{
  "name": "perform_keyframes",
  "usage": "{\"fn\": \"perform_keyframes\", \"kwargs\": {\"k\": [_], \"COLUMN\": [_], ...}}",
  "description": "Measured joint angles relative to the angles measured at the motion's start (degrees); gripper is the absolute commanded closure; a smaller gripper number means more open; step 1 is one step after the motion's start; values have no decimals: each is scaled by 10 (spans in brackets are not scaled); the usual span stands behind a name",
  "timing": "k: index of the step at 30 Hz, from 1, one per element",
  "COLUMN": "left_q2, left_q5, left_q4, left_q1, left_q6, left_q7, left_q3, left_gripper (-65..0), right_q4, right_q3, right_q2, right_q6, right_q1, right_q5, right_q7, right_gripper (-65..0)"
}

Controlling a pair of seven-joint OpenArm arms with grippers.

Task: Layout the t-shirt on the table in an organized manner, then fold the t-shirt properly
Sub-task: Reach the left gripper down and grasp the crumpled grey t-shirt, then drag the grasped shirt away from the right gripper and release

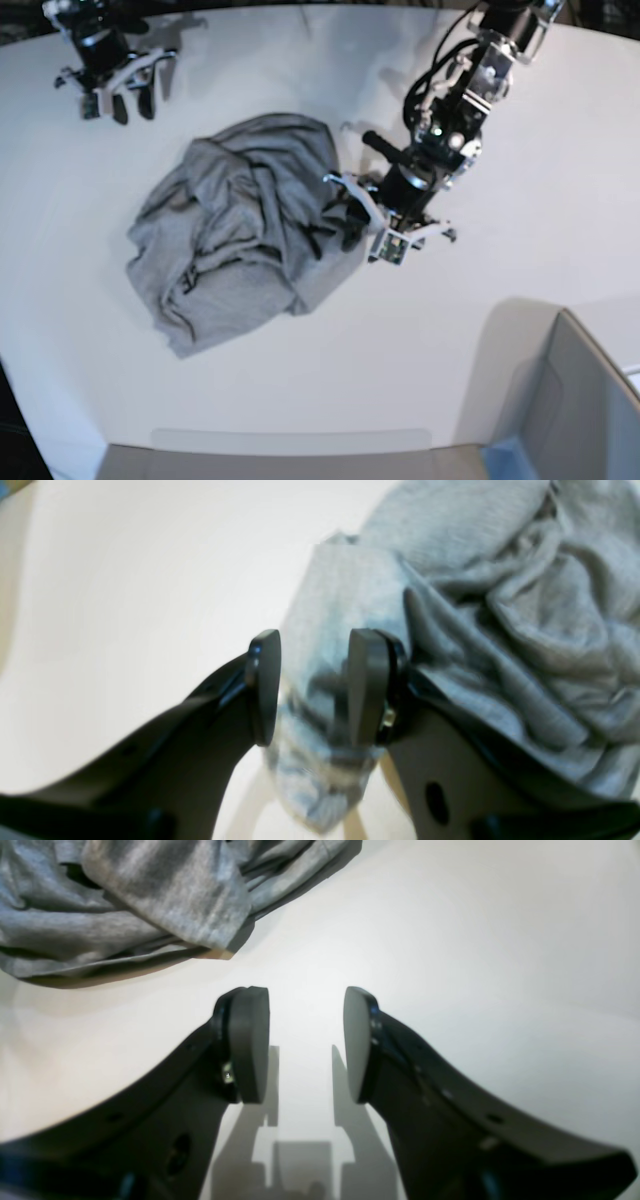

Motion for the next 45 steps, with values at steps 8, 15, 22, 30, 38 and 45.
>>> {"fn": "perform_keyframes", "kwargs": {"k": [8,15,22,30,38,45], "left_q2": [0,2,2,2,16,20], "left_q5": [38,70,71,69,64,60], "left_q4": [-1,-36,-84,-133,-81,14], "left_q1": [1,-22,-54,-70,-100,-96], "left_q6": [1,1,0,-2,1,0], "left_q7": [23,23,21,34,94,31], "left_q3": [46,74,75,78,74,16], "left_gripper": [-235,-235,-235,-45,0,0], "right_q4": [0,0,0,0,0,-1], "right_q3": [0,0,0,0,0,0], "right_q2": [-13,-13,-14,-14,-14,-31], "right_q6": [0,0,0,0,0,-2], "right_q1": [0,0,-4,-3,-1,2], "right_q5": [0,0,0,0,0,0], "right_q7": [0,0,0,0,0,0], "right_gripper": [-248,-248,-248,-248,-248,-248]}}
